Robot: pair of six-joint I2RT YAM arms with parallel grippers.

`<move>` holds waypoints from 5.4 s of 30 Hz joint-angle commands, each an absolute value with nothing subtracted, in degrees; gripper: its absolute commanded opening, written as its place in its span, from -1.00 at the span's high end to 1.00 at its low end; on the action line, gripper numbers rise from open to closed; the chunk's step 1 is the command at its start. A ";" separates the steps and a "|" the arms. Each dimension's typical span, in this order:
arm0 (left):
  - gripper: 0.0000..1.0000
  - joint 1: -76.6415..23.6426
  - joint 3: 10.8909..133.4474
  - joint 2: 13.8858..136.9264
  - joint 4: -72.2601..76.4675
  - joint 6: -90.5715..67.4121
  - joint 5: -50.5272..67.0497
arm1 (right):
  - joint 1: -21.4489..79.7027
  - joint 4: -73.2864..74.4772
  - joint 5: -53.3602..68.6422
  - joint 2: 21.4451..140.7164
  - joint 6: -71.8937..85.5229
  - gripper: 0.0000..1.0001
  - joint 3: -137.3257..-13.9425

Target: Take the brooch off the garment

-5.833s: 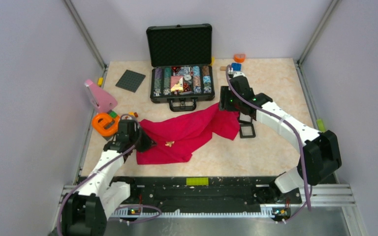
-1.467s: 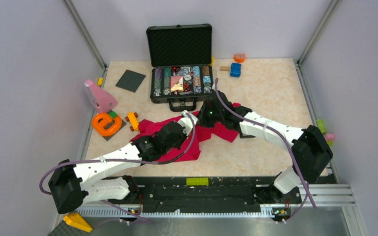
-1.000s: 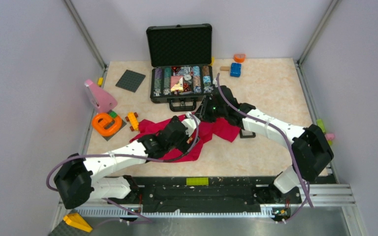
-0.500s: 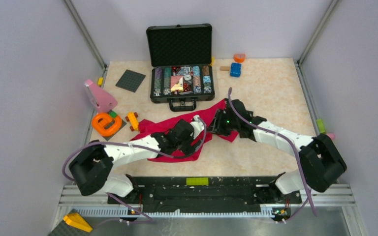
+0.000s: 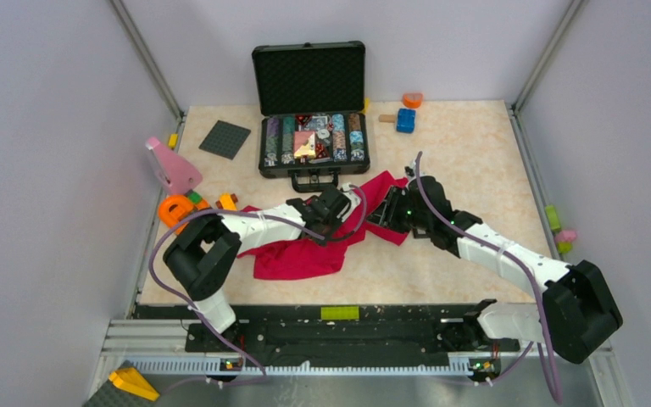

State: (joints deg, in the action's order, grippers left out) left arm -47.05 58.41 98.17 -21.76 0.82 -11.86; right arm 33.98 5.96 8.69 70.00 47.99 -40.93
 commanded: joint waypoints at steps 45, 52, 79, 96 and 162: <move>1.00 -37.62 64.57 73.96 -24.80 -12.13 33.06 | 43.86 -14.03 17.66 57.30 32.98 0.24 -32.55; 1.00 -37.64 64.23 74.47 -24.26 -11.50 34.67 | 43.86 -13.86 15.20 59.69 32.88 0.37 -34.77; -0.35 -35.35 51.14 65.17 -11.44 -12.93 25.17 | 43.86 -6.83 13.00 60.54 33.55 1.00 -36.98; -0.31 -36.66 36.67 62.17 2.82 -10.60 32.42 | 43.86 -0.72 13.33 61.63 35.03 1.00 -41.48; 1.00 -34.17 100.35 67.07 -37.15 -5.10 5.62 | 30.76 23.18 -11.21 42.21 42.23 1.00 -43.62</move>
State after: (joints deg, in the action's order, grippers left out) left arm -34.44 90.30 64.14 -47.92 -1.61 -7.27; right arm 31.07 25.23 -12.14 42.24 43.07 -39.57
